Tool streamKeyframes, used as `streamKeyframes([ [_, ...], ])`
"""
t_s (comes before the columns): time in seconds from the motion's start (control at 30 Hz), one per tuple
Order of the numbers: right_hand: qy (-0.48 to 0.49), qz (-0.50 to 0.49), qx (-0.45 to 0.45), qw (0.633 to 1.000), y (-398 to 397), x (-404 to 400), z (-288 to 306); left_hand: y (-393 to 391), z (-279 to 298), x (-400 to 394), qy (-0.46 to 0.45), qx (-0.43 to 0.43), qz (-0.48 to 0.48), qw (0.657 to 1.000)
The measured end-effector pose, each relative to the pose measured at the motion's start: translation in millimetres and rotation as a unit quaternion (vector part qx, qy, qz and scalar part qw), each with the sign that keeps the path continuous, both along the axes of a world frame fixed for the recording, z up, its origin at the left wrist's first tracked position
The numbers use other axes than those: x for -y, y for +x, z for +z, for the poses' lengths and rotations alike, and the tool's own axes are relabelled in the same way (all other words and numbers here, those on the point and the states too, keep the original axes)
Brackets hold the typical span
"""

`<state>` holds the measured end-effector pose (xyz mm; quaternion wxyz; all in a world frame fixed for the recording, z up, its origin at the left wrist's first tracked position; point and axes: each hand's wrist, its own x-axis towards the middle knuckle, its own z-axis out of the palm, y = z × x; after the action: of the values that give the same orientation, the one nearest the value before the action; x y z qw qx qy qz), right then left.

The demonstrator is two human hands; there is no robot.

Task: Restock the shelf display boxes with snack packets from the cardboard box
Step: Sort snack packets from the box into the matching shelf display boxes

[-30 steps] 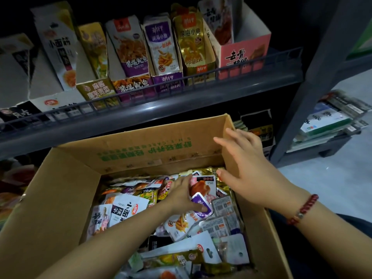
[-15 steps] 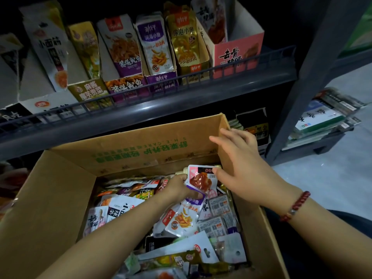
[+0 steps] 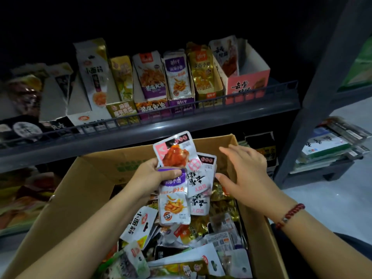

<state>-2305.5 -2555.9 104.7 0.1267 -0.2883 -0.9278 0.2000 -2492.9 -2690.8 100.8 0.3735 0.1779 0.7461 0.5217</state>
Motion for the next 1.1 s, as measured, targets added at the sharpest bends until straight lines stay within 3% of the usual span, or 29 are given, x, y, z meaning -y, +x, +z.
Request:
streamKeyframes([
  [0.07, -0.008, 0.0, -0.019, 1.0, -5.3, 2.8, 3.8, -1.0, 9.7, 14.6, 0.052, 0.047, 0.032, 0.997],
  [0.13, -0.083, 0.013, -0.054, 0.995, -10.6, 6.7, 9.6, 0.1, 15.7, 26.3, 0.101, 0.097, 0.059, 0.988],
  [0.27, -0.315, 0.067, -0.154, 0.934, -23.2, 19.8, 19.4, 11.0, 17.9, 36.6, 0.166, 0.171, 0.106, 0.965],
  [0.37, -0.392, 0.061, -0.206, 0.895, -32.2, 25.7, 23.1, 17.3, 17.4, 37.8, 0.18, 0.187, 0.137, 0.956],
  [0.5, -0.468, 0.072, -0.21, 0.856, -39.2, 30.2, 21.9, 17.9, 16.8, 42.0, 0.188, 0.188, 0.151, 0.952],
  [0.63, -0.478, 0.058, -0.193, 0.855, -43.3, 30.6, 18.6, 21.5, 16.2, 43.2, 0.202, 0.2, 0.143, 0.948],
  [0.83, -0.49, -0.013, -0.264, 0.831, -43.1, 23.7, 15.4, 22.2, 16.3, 41.6, 0.182, 0.192, 0.128, 0.956],
  [1.1, -0.46, -0.065, -0.326, 0.823, -37.3, 16.2, 14.4, -2.9, 13.6, 52.4, 0.161, 0.185, 0.231, 0.941],
])
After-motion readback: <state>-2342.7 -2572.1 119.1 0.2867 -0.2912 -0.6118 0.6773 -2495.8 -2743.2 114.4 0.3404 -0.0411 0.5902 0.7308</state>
